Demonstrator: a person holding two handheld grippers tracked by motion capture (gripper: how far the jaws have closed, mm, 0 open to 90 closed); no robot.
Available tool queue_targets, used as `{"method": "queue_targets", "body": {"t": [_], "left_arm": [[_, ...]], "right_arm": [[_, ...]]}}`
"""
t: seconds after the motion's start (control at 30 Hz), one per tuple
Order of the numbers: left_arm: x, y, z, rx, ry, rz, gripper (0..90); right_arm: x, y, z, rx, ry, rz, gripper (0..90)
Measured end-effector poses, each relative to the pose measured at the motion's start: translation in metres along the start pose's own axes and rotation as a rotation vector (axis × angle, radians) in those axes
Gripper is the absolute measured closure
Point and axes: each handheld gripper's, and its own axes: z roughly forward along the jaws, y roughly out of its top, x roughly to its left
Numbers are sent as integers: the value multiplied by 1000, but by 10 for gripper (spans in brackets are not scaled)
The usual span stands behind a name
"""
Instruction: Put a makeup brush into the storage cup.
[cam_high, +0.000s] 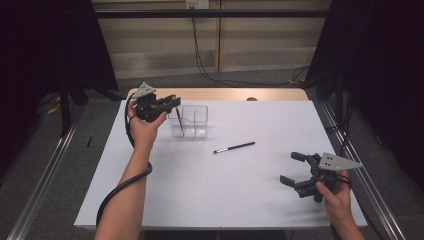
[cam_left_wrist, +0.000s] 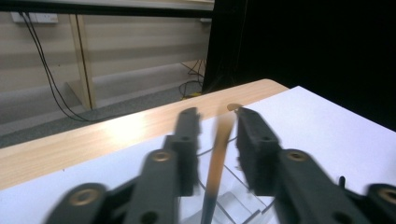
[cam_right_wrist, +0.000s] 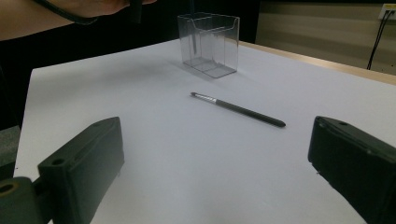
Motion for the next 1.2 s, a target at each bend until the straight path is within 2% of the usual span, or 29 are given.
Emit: {"method": "queue_targets", "body": {"t": [0.17,0.23,0.33,0.4,0.43,0.53,0.63,1.0,1.2], "left_arm": [[1,-3,-3,4,8,-31,522],[1,-4,-4,3,-2,-49,456],[-2,-6,-6,1,-4,-24,393],[-3,-7,-7,-6,-12,-33,307],[-4,-8,-8,-3,-9,-24,286],[-5,-10,-10,-13,-20,-27,262],[-6,-13,-13,-18,-16,-10,223],[-13,-22,-22,-48,-77,-32,81],[-18,-26,-27,-48,-101,-3,29]], "right_arm": [[0,0,0,0,0,1,31],[0,0,0,0,0,0,30],[1,0,1,1,-1,0,31],[1,0,1,2,1,-1,31],[1,0,1,2,1,-1,31],[1,0,1,3,0,-1,31],[2,0,1,3,1,-1,31],[2,0,1,3,-3,-2,31],[2,1,1,4,-3,-4,31]]}}
